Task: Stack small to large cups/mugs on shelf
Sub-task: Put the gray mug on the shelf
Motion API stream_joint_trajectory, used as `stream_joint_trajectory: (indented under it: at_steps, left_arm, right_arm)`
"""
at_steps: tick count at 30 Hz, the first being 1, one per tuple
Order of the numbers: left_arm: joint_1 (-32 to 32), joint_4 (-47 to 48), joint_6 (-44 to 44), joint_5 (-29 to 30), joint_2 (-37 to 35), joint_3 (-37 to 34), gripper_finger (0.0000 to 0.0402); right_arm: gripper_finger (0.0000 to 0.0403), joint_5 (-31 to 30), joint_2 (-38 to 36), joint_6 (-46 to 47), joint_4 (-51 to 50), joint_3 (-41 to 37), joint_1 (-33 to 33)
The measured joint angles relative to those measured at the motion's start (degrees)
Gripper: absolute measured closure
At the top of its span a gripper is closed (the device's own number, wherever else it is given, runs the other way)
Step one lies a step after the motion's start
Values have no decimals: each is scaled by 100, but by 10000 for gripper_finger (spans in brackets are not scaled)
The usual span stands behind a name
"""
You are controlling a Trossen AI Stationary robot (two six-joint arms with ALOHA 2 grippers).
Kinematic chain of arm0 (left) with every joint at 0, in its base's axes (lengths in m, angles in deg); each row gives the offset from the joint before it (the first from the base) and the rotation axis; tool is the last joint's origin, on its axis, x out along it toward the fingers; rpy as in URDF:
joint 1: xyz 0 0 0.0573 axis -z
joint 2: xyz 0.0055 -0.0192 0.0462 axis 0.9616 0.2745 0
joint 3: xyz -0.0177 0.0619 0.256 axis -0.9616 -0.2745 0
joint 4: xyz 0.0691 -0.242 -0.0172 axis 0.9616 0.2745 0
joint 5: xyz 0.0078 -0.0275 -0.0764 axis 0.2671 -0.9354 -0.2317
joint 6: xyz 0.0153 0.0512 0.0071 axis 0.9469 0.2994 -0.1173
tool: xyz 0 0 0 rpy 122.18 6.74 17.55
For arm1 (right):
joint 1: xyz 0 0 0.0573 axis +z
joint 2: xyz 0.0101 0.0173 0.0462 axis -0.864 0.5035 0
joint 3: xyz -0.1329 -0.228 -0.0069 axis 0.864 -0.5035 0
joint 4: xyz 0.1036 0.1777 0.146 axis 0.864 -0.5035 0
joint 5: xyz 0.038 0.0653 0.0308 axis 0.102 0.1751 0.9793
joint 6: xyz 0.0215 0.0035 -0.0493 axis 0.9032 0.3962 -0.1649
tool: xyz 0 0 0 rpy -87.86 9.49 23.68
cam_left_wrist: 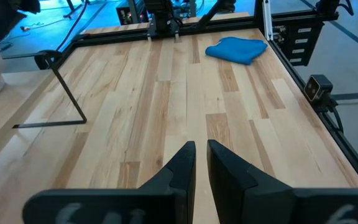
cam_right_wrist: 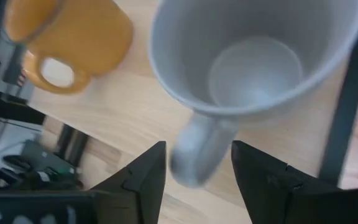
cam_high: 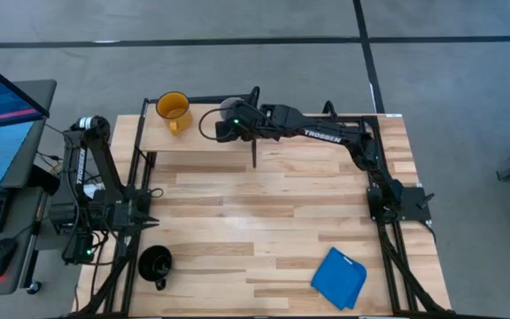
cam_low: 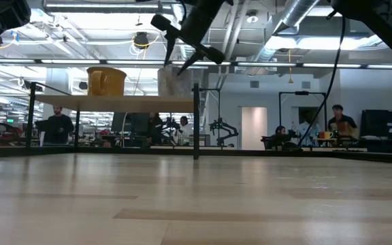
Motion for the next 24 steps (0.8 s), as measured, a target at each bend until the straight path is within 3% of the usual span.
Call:
stream_joint_trajectory:
  at_steps: [24]
  left_arm:
    - [2,33,0,0,0,0,370]
  right_arm:
    - [226,46,2,-298,326,0,33]
